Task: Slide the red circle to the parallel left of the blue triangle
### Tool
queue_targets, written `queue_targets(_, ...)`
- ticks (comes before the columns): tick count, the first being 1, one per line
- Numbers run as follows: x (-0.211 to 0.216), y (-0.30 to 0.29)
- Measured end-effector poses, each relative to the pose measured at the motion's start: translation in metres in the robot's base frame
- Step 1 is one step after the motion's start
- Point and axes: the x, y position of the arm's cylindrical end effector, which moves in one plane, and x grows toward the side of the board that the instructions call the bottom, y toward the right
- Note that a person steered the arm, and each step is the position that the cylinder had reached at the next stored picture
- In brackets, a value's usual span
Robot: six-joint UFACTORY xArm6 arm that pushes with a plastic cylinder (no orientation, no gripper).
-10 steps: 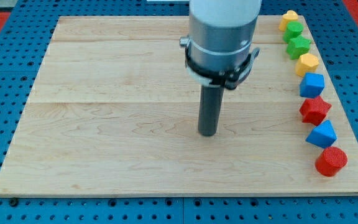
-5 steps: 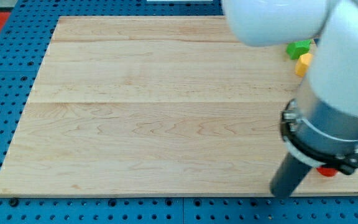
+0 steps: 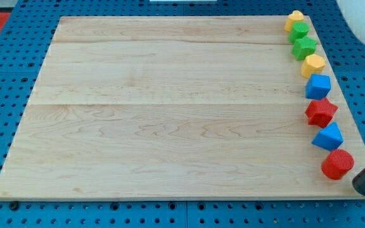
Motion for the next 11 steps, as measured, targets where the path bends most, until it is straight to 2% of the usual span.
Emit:
queue_targets(6, -0.047, -0.051)
queue_targets(8, -0.049, -0.102)
queue_targets(11, -0.096, -0.207)
